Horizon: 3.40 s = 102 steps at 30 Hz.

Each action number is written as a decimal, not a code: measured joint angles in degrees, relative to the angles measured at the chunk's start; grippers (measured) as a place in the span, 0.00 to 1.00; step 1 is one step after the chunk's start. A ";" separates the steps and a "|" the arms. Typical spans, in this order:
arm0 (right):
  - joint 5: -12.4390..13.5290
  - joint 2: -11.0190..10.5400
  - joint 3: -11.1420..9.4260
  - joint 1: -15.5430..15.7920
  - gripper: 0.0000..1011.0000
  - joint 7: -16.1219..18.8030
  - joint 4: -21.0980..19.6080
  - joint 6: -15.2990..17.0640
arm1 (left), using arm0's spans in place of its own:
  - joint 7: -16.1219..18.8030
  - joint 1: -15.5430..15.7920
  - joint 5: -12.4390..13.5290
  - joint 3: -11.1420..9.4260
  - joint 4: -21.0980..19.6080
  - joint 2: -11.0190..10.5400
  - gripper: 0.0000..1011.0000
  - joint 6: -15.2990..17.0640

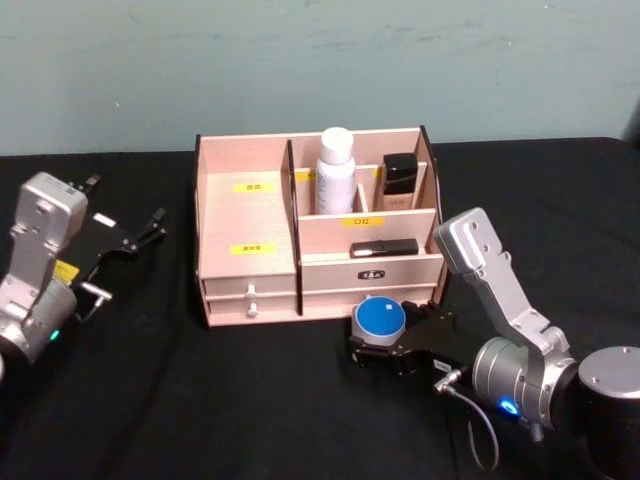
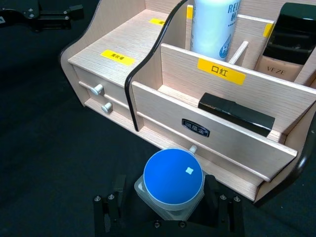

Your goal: Pick up the facial cleanser and watermelon frost from the table and place them into the tiered storage box.

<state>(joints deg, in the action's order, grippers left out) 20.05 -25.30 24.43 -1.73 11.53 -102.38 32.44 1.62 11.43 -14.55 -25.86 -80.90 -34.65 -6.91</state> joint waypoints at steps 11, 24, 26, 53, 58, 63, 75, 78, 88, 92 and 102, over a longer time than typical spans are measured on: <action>-1.47 1.47 -1.02 0.69 0.99 0.04 -0.04 0.07 | 0.00 0.00 0.00 0.00 0.00 0.00 1.00 0.00; -3.05 2.65 -1.56 0.90 0.99 -0.09 0.10 0.24 | 0.00 0.00 0.00 0.00 0.00 0.00 1.00 0.00; -3.03 2.61 -1.56 0.89 0.99 -0.10 0.10 0.24 | 0.00 0.00 0.00 0.00 0.00 0.00 1.00 0.00; -2.81 2.42 -1.50 0.89 0.70 -0.12 0.03 0.22 | 0.00 0.00 0.00 0.00 0.00 0.00 1.00 0.00; -2.78 2.42 -1.50 0.89 0.70 -0.12 0.03 0.23 | 0.00 0.00 0.00 0.00 0.00 0.00 1.00 0.00; -2.82 2.31 -1.92 0.81 0.70 1.68 -0.23 -0.76 | 0.00 0.00 0.00 0.00 0.00 0.00 1.00 0.00; -2.90 2.20 -1.84 -1.85 0.70 5.87 -3.77 -0.99 | 0.00 0.00 0.00 0.00 0.00 0.00 1.00 0.00; -2.87 2.58 -0.69 -3.83 0.70 6.96 -4.69 -0.67 | 0.00 0.00 0.00 0.00 0.00 0.00 1.00 0.00; -3.05 4.79 3.29 -9.10 0.70 8.52 -3.83 -0.28 | 0.00 0.00 0.00 0.00 0.00 0.00 1.00 0.00; -3.73 6.13 4.99 -11.44 0.70 8.65 -1.69 -0.42 | 0.00 0.00 0.00 0.00 0.00 0.00 1.00 0.00; -6.16 9.78 7.16 -16.51 0.70 8.19 5.21 -1.14 | 0.00 0.00 0.00 0.00 0.00 0.00 1.00 0.00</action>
<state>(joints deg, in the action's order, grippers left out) 13.89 -15.52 31.59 -18.24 19.73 -97.18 31.30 1.62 11.43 -14.55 -25.86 -80.90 -34.64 -6.91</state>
